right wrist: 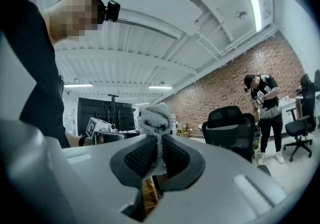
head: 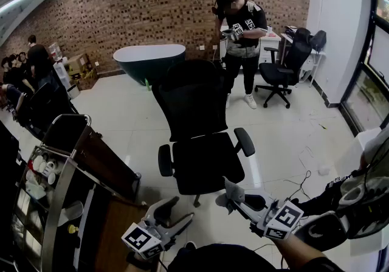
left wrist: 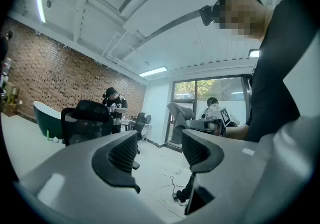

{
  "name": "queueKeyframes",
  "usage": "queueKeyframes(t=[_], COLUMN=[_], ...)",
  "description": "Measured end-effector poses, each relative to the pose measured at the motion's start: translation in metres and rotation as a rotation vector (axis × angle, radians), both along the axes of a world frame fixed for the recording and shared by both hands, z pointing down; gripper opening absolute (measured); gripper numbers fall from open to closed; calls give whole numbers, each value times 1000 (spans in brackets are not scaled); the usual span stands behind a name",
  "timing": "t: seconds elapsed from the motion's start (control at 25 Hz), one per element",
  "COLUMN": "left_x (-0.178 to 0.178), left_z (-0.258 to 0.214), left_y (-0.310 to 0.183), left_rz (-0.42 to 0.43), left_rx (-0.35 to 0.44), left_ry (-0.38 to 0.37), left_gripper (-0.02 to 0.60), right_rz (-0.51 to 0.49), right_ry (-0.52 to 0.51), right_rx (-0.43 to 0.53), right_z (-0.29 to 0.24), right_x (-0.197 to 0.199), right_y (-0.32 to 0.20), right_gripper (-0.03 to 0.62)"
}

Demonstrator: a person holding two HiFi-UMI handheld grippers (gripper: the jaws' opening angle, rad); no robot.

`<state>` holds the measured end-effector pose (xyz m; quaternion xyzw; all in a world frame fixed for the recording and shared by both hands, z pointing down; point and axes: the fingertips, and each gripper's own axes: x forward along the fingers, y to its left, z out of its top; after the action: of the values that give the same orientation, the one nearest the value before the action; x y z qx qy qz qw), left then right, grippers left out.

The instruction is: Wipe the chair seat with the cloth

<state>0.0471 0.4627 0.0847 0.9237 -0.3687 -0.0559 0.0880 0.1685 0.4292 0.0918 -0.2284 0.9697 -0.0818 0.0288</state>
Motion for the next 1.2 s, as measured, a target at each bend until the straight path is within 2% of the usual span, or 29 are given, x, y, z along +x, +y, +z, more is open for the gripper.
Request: queueKeyframes(t=[0.2,0.32,0.64,0.92,1.2], left_x=[7,8,-22,-63,-119], left_z=[22,25,50,70,94], left_y=[-18,-29,-77,-166,-264], left_rz=[-26,-39,-68,-42,42], left_rx=[-28,-50,-87,-98,-165], left_ry=[-40,-39,-21,12,-2], left_gripper=[301,301,301,301,301], right_rz=[-24,-34,-65,-48,-17], right_ry=[6,3,15,45,113], right_rx=[-4,-18,-30,-45,-105], right_z=[5,10,26,43,73], right_x=[8,5,-31,-77,-142], right_y=[-16,-28,-82,-167,-264], right_gripper=[28,28,28,28,28])
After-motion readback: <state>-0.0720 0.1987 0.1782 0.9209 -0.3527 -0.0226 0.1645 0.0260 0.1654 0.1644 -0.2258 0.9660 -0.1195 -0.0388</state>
